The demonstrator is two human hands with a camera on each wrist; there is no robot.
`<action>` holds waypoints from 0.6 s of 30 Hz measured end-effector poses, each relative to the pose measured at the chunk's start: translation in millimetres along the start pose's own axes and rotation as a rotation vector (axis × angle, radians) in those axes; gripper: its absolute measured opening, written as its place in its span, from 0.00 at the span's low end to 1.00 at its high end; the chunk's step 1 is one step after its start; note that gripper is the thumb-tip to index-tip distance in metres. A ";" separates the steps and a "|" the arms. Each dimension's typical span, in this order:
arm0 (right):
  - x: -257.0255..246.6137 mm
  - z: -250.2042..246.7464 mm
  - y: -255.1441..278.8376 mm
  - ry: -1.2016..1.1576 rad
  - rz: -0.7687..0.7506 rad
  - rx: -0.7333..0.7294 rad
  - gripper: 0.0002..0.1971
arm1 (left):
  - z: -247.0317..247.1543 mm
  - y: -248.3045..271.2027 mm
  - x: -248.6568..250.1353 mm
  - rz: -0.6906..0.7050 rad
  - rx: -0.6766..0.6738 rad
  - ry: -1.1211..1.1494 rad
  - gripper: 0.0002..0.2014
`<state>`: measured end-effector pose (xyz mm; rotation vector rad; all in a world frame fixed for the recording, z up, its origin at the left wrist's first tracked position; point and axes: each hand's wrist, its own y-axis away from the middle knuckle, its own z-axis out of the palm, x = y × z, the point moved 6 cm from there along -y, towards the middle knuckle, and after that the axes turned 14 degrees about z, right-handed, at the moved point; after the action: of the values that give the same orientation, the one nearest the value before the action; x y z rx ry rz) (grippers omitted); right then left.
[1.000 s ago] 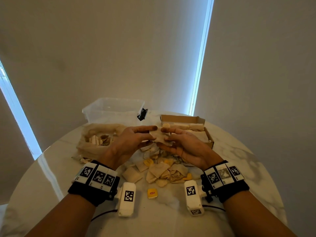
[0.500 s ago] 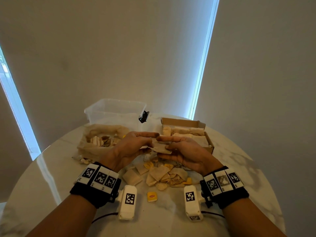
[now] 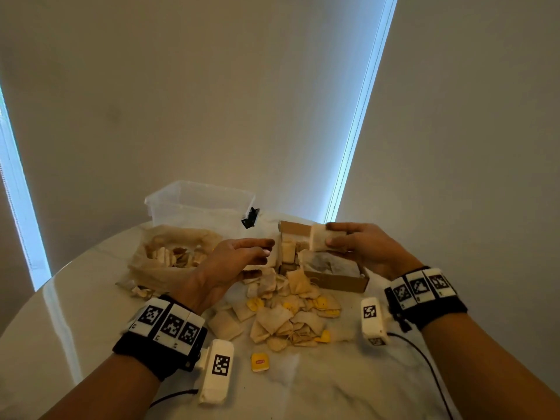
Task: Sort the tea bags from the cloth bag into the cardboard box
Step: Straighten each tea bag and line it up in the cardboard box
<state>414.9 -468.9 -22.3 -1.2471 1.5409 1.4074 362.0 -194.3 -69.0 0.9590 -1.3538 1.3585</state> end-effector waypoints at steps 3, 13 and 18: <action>-1.9 -27.6 -22.2 0.167 -0.023 0.110 0.25 | -1.1 1.8 1.2 0.002 0.003 -0.018 0.11; 9.6 -38.5 -63.6 0.412 0.017 0.133 0.30 | -0.2 2.4 0.5 0.012 -0.026 -0.066 0.11; 3.1 -35.3 -65.8 0.699 -0.086 0.239 0.31 | 0.7 1.3 -0.1 0.017 -0.042 -0.084 0.11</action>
<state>480.3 -500.6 -39.6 -1.7265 2.0003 0.7198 360.7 -194.9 -69.3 0.9879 -1.4515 1.3097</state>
